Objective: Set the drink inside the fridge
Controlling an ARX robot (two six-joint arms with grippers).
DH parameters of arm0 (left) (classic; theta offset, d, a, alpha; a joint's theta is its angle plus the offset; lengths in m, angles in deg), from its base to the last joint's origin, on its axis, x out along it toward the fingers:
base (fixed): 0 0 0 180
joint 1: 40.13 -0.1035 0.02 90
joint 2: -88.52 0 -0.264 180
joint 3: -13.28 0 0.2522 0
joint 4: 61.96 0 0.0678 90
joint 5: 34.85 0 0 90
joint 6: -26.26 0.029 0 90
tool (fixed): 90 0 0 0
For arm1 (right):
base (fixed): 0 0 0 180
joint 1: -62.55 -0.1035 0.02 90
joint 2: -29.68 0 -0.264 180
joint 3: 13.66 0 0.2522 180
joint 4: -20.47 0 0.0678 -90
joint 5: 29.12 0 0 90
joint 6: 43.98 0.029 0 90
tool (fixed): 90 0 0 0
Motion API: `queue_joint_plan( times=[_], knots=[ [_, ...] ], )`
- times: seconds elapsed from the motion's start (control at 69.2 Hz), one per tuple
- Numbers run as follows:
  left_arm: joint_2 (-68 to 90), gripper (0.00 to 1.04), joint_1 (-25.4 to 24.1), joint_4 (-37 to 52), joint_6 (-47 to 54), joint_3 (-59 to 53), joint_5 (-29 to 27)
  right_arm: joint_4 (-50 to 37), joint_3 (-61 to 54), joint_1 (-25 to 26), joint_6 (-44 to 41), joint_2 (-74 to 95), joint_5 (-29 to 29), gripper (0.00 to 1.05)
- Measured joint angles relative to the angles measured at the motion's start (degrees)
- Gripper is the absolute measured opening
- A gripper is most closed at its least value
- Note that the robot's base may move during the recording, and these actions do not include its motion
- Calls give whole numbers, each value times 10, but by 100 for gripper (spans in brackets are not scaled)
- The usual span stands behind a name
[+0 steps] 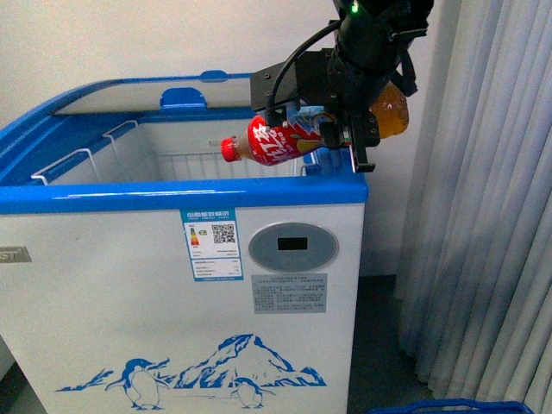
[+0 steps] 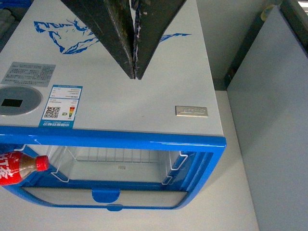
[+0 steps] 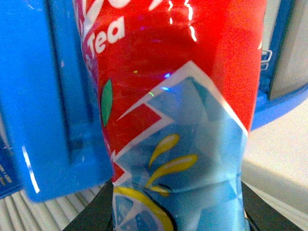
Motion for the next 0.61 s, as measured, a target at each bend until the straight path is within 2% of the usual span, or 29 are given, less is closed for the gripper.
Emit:
queue_joint_plan(
  times=[0.101, 0.173, 0.246, 0.405, 0.607],
  knots=[
    [-18, 3, 0, -18, 0, 0, 0, -12, 22, -7, -7, 28, 3, 39],
    [-35, 3, 0, -35, 0, 0, 0, -36, 16, -13, -7, 33, 4, 58],
    [-93, 3, 0, -113, 0, 0, 0, -49, 3, -17, -2, 29, -2, 70],
    [-125, 3, 0, -129, 0, 0, 0, -91, -62, -23, 26, -16, -27, 97],
    [-127, 3, 0, -130, 0, 0, 0, -172, -275, -26, 118, -205, -86, 97]
  ],
)
